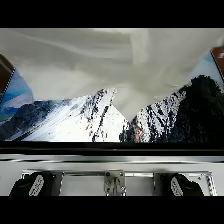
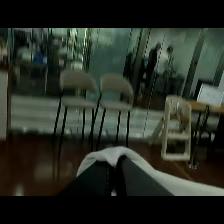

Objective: Fold the shirts.

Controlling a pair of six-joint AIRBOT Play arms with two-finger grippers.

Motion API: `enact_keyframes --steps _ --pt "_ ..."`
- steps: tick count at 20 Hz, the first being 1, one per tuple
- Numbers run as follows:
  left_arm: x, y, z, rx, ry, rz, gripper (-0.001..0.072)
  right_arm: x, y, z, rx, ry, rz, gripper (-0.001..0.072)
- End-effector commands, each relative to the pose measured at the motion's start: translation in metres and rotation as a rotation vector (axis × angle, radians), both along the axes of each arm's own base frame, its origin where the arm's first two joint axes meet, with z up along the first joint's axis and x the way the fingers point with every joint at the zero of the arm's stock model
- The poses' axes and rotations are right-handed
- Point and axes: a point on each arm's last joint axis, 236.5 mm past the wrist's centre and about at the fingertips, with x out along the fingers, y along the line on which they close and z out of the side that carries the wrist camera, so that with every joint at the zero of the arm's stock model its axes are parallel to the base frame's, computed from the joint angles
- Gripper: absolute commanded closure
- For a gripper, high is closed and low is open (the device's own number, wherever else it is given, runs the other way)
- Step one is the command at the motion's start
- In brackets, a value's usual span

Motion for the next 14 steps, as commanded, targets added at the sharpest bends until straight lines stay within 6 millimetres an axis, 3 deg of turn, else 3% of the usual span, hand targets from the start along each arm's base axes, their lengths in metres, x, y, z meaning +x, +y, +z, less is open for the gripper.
enact_keyframes --steps 1,2,4,6,8,11,14 --pt "-0.102 -0.028 0.052 0.081 -0.212 0.032 0.0671 -0.1 0.006 0.056 -0.035 -0.228 -0.105 0.0652" --pt "-0.114 -0.03 0.051 0.13 -0.216 0.07 0.0671 -0.116 0.005 0.057 -0.029 -0.236 -0.127 0.0652" --pt "-0.117 -0.023 0.033 0.181 -0.127 0.144 0.0671 -0.136 0.002 0.048 -0.007 -0.201 -0.165 0.0652" --pt "-0.102 -0.004 -0.01 0.179 0.073 0.21 0.0671 -0.14 -0.003 0.02 -0.016 -0.089 -0.206 0.0652" --pt "-0.086 0.01 -0.056 0.22 0.266 0.248 0.067 -0.134 -0.006 -0.015 -0.04 0.061 -0.216 0.0652" --pt "-0.058 0.022 -0.106 0.234 0.428 0.242 0.067 -0.116 -0.006 -0.061 -0.035 0.279 -0.186 0.0652" --pt "-0.023 0.034 -0.162 0.215 0.582 0.216 0.0671 -0.09 -0.021 -0.112 -0.049 0.524 -0.204 0.0652"
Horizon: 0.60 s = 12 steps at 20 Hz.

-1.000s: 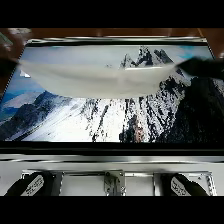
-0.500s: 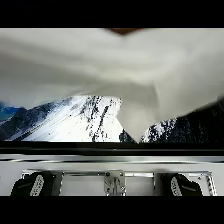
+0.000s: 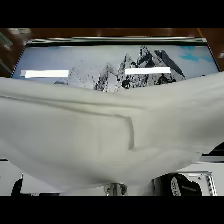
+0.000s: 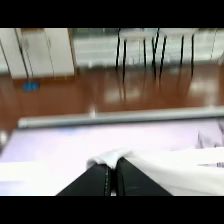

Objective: Fold the shirts.

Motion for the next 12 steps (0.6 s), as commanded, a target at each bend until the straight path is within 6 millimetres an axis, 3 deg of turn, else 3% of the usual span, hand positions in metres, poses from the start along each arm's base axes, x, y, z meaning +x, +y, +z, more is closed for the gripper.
enact_keyframes --steps 1,3,6,10,12 --pt "0.036 0.019 -0.079 -0.037 0.233 0.024 0.067 0.023 -0.018 -0.072 0.026 0.343 -0.032 0.0652" --pt "0.061 0.026 -0.128 -0.078 0.365 0.02 0.0671 0.052 -0.022 -0.119 0.108 0.547 -0.014 0.0653" --pt "0.097 0.038 -0.194 -0.141 0.554 0.015 0.0671 0.109 -0.005 -0.196 0.281 0.777 0.107 0.0652" --pt "0.154 0.047 -0.28 -0.261 0.802 -0.012 0.067 0.207 -0.022 -0.305 0.441 0.854 0.059 0.0653" --pt "0.185 0.05 -0.321 -0.335 0.877 -0.02 0.067 0.243 -0.003 -0.349 0.39 0.887 0.111 0.0653"
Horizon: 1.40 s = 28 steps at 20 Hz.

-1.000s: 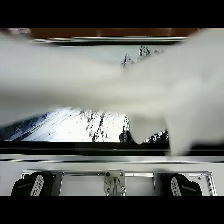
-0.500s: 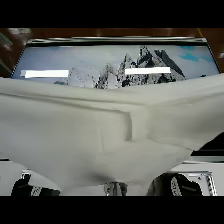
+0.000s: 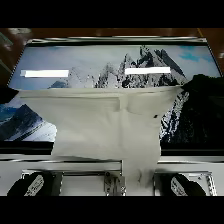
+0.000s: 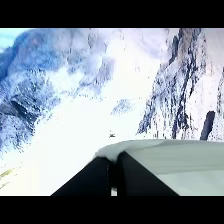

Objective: Fold the shirts.

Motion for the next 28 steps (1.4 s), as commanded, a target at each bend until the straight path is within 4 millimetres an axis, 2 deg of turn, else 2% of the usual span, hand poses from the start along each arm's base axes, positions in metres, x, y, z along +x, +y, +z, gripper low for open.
enact_keyframes --steps 1,4,6,8,10,12,15,17,19,21,23,25,28 --pt "0.055 0.002 -0.073 -0.145 0.123 0.025 0.067 0.075 0.024 -0.084 0.01 -0.002 0.03 0.0652" --pt "0.114 0.002 -0.089 -0.264 0.006 0.073 0.067 0.15 0.03 -0.103 -0.047 -0.198 -0.073 0.0652" --pt "0.142 -0.002 -0.098 -0.207 -0.077 0.022 0.067 0.183 0.024 -0.107 -0.066 -0.301 -0.161 0.0652" --pt "0.162 0.003 -0.111 -0.171 -0.117 0.055 0.067 0.2 0.017 -0.115 -0.085 -0.347 -0.21 0.0652" --pt "0.175 0.007 -0.129 -0.158 -0.12 0.087 0.067 0.206 0.014 -0.137 -0.089 -0.321 -0.226 0.0653" --pt "0.179 0.005 -0.156 -0.165 -0.075 0.093 0.0669 0.206 0.015 -0.163 -0.092 -0.27 -0.22 0.0652" --pt "0.171 -0.009 -0.197 -0.199 0.038 0.057 0.067 0.197 0.029 -0.201 -0.065 -0.163 -0.186 0.0653" --pt "0.158 -0.02 -0.217 -0.231 0.121 0.019 0.0669 0.189 0.033 -0.212 -0.07 -0.121 -0.156 0.0652" --pt "0.143 -0.03 -0.223 -0.237 0.186 -0.035 0.0669 0.173 0.029 -0.214 -0.1 -0.064 -0.096 0.0652" --pt "0.127 -0.036 -0.226 -0.222 0.258 -0.1 0.0669 0.15 0.016 -0.212 -0.138 0.011 -0.043 0.0652" --pt "0.114 -0.037 -0.229 -0.25 0.325 -0.089 0.0669 0.127 0.004 -0.211 -0.127 0.104 -0.037 0.0652" --pt "0.102 -0.033 -0.233 -0.27 0.388 -0.065 0.067 0.099 0.002 -0.222 -0.086 0.243 -0.028 0.0652" --pt "0.081 -0.028 -0.243 -0.253 0.487 -0.062 0.067 0.056 -0.005 -0.249 -0.138 0.452 -0.002 0.0652"
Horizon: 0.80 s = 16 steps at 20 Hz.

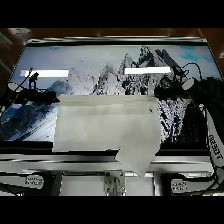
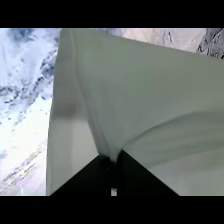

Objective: Fold the shirts.

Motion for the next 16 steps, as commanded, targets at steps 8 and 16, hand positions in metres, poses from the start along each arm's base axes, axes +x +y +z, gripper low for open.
enact_keyframes --steps 8,16 --pt "-0.036 0.001 -0.013 -0.039 0.22 0.088 0.067 -0.066 0.005 -0.042 -0.002 0.353 -0.026 0.0652" --pt "-0.087 -0.01 -0.039 -0.068 0.456 -0.011 0.067 -0.072 0.006 -0.051 0.012 0.408 -0.085 0.0652"
